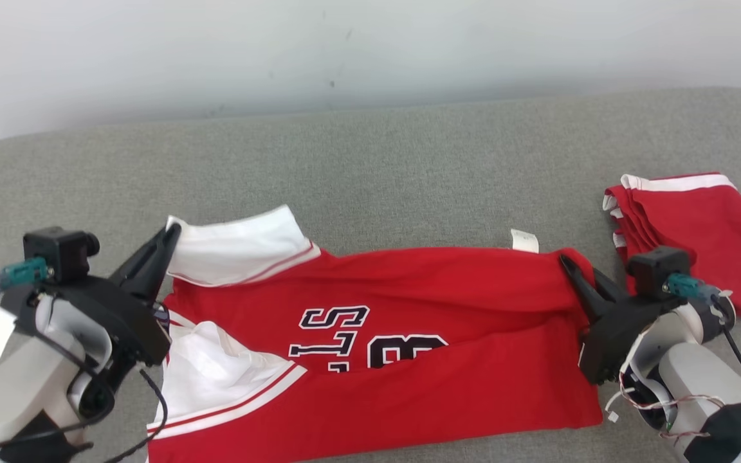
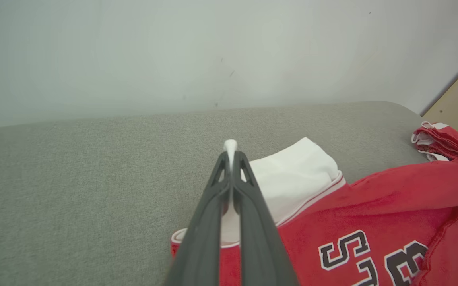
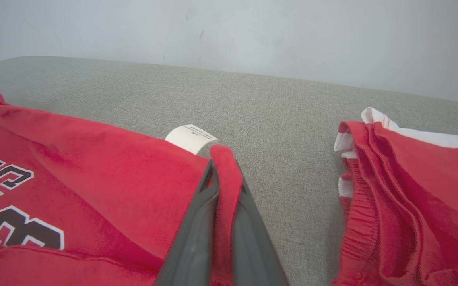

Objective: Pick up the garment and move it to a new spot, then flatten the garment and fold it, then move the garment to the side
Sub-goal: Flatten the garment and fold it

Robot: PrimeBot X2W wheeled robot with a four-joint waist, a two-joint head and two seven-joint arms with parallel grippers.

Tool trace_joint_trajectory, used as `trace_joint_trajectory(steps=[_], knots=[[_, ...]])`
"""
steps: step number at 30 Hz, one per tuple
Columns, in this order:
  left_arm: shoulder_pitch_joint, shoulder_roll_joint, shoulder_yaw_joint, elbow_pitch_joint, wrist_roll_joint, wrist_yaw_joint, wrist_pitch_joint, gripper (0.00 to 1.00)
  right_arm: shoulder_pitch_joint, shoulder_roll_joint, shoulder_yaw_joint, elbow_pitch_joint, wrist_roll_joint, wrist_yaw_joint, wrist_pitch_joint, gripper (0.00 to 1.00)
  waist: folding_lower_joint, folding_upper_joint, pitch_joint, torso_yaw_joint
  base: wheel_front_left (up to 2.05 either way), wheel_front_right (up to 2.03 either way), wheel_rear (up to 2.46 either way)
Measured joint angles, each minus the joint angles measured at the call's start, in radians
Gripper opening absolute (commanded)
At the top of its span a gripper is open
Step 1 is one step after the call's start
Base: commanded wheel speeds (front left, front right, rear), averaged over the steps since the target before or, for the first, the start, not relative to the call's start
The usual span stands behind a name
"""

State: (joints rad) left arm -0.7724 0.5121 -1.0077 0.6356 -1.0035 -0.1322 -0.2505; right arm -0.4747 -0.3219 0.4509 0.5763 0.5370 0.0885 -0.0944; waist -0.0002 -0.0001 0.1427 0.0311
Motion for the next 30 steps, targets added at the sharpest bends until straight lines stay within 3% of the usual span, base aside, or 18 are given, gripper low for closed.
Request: trace_joint_trajectory(steps=[22, 30], knots=[[0.176, 0.028, 0.119, -0.179, 0.04, 0.021, -0.001, 0.0, 0.098, -0.032, -0.023, -0.021, 0.083, 0.026, -0.044, 0.0, 0.0002, 0.0, -0.04, 0.046, 0.0, 0.0, 0.0], [0.211, 0.043, 0.161, -0.21, 0.056, 0.028, -0.001, 0.0, -0.009, -0.051, 0.011, -0.007, 0.045, 0.027, -0.029, 0.0, 0.0001, 0.0, -0.048, 0.037, 0.0, 0.0, 0.0]])
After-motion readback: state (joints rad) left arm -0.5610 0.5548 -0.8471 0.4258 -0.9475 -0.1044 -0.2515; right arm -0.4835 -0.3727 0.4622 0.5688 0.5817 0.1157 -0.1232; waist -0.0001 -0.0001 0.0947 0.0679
